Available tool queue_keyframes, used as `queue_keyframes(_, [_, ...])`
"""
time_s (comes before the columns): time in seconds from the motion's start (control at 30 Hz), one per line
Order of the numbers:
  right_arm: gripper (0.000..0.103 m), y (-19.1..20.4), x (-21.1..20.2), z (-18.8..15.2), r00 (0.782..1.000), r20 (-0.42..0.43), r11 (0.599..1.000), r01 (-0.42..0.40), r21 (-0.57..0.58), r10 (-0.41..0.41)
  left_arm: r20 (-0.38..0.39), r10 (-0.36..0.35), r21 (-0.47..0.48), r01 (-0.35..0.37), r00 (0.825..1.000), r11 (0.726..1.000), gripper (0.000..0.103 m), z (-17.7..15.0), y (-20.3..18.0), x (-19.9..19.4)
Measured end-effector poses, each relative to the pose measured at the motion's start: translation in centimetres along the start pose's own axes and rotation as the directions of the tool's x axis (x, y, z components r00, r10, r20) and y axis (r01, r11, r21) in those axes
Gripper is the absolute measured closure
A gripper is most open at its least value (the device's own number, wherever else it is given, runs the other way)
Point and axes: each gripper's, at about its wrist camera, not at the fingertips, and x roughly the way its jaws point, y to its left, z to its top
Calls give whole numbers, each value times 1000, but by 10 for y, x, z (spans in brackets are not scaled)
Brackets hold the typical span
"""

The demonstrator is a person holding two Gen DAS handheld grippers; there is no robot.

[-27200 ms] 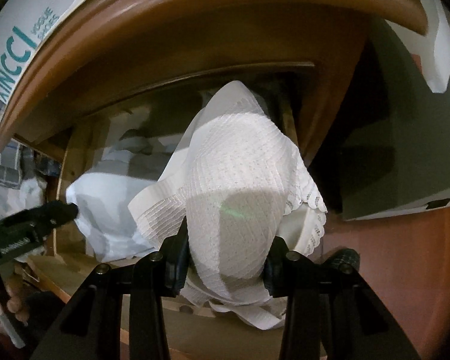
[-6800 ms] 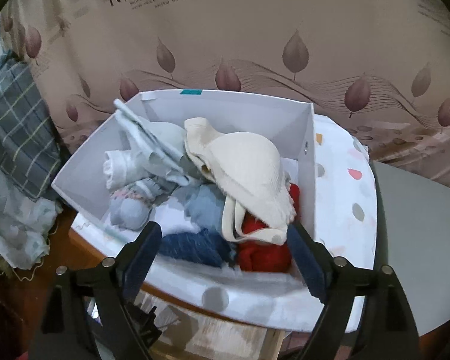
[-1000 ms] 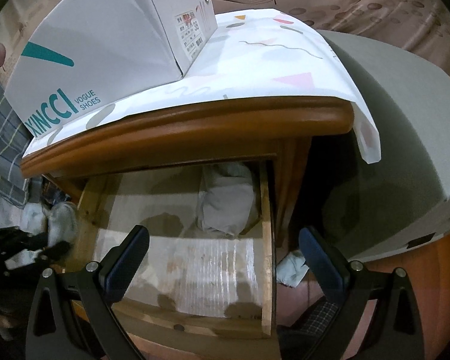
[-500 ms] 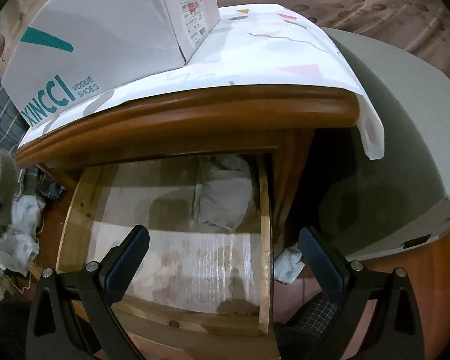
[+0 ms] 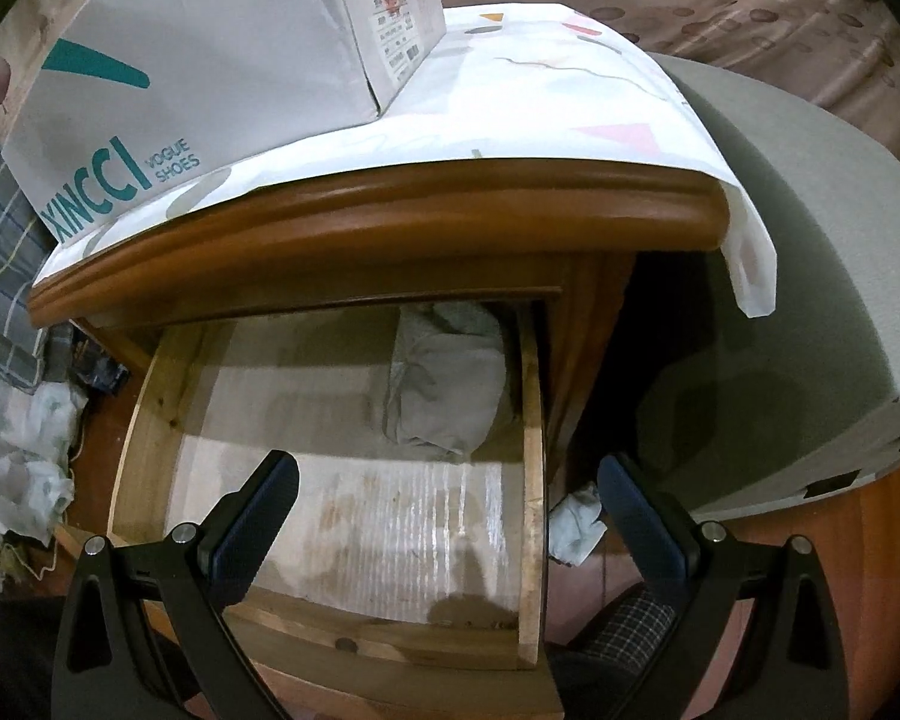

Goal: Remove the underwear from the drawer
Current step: 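Lift the grey sock out of the drawer with the left gripper, then lower the grey sock into the shoe box and open the left gripper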

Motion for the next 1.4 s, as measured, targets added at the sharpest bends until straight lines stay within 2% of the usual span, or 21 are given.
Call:
queue_keyframes(0.17, [4,2,1,-1,1000,-2,1000,11,-15,-11,7,-15,-31,15,1000,999,85,30,9,5])
queue_keyframes(0.33, [4,3,2,-1,1000,-6,1000,12,-19,-12,-26,-59,-75,57,998,996,85,53,14,25])
queue_keyframes(0.57, [4,3,2,-1,1000,-9,1000,11,-21,-11,-74,-23,-92,16,997,996,85,72,17,68])
queue_keyframes(0.8, [4,6,2,-2,1000,-9,999,16,-33,-16,-135,-10,-83,-1,991,997,85,68,20,110])
queue_keyframes(1.07, [4,7,2,-2,1000,-7,999,19,-35,-19,-151,-20,-12,19,988,1000,85,63,7,134])
queue_keyframes(1.4, [4,8,4,-3,999,-16,999,27,-46,-28,-207,-47,-35,40,977,999,85,54,0,167])
